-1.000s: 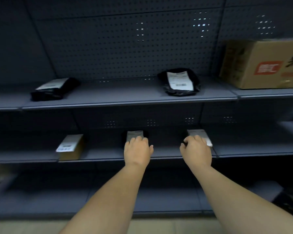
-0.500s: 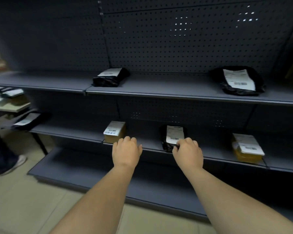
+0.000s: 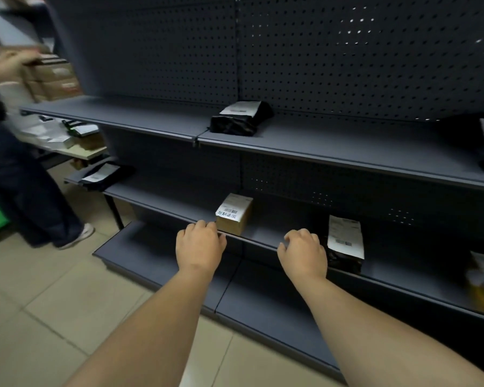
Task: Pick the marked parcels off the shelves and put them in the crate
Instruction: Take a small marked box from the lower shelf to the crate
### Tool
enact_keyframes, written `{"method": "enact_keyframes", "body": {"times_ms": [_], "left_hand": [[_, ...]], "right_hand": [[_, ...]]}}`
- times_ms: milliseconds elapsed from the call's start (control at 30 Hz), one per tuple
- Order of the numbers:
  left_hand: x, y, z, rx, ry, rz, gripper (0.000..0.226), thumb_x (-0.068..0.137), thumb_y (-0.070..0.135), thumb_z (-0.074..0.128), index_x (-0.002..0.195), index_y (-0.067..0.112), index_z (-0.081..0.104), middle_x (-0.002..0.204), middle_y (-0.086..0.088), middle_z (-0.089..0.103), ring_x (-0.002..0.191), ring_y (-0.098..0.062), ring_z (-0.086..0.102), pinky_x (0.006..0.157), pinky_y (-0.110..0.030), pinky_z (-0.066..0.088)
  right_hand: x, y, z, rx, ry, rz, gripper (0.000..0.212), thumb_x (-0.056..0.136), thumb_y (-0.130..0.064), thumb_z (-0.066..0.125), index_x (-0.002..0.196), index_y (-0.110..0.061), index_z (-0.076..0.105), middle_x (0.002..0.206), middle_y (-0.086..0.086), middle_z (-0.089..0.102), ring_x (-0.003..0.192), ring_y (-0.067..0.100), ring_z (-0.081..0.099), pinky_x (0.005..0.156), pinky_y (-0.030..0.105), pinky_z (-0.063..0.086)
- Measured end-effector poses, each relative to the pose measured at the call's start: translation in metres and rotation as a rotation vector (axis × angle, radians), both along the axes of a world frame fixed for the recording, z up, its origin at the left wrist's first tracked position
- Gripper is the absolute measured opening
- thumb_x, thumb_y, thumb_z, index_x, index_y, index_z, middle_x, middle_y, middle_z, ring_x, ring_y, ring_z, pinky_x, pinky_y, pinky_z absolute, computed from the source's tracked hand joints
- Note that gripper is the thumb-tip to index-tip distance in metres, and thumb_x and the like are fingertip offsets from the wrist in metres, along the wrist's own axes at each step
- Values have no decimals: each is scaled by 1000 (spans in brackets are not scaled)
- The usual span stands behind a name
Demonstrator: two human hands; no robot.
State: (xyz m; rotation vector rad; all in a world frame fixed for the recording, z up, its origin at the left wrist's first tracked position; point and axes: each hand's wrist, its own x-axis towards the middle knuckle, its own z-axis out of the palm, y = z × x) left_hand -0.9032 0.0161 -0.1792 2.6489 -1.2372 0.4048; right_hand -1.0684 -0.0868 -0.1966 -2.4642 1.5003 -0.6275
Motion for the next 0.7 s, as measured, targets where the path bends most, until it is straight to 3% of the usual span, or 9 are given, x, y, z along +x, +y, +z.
{"method": "enact_keyframes", "body": {"times_ms": [700], "left_hand": [[128,-98,-9,22,42,-15,33,95,44,42,108,19,60,105,1,61,102,-19,55,87,-33,39]], "right_hand": [[129,-90,-21,20,28,-31,29,92,-32,51,115,-20,62,114,0,59,108,18,50,87,32,43]]}}
